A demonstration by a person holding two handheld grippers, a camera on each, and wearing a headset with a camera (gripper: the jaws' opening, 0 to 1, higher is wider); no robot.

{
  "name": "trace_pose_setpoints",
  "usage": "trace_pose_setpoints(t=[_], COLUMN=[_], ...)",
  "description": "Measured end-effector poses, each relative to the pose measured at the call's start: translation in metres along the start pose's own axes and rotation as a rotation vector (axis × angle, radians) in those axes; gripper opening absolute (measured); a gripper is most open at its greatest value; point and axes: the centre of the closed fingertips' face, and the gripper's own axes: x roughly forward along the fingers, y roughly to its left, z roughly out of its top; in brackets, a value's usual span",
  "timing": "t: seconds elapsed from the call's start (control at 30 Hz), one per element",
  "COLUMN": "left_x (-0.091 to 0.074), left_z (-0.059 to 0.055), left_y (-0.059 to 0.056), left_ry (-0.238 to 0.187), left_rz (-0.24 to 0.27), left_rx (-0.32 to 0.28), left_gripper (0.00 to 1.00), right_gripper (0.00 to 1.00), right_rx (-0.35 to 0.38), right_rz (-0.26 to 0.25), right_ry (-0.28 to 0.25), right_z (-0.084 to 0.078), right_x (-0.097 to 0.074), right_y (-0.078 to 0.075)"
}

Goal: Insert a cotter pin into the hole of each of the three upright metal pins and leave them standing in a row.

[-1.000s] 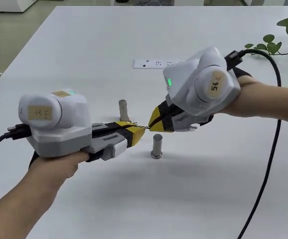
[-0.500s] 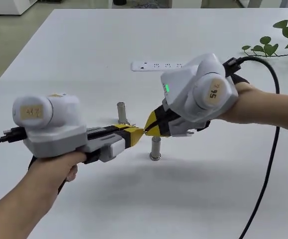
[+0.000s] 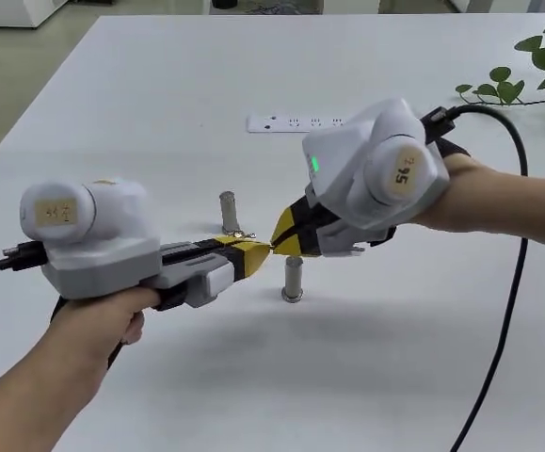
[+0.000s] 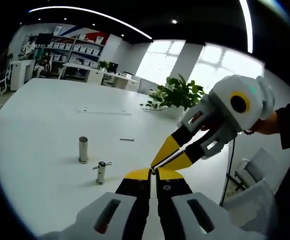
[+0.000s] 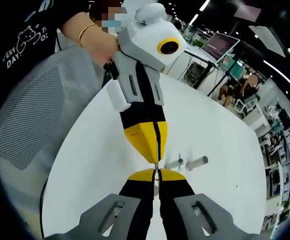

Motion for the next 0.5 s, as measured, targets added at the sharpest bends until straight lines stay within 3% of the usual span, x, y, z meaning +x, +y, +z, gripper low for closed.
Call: trace_pose_setpoints(t=[0.3,0.5], left_x=[0.0010,-0.0003], left_z=[-0.0039,-0.0039], left_y=[0.0007,0.0029], left_ry=[0.016,0.015], left_rz=[0.001,0.000], left_rx=[0.026,0.048], left_gripper=[0.00,0.00], right_gripper=[0.00,0.00], right_rx=[0.043,0.130], right_rz=[0.004,-0.006], right_ry=[-0.008,-0.045], right_z=[-0.0037,-0.0060], right_x=[0.0040,0.0048], right_y=[0.0018,-0.0008])
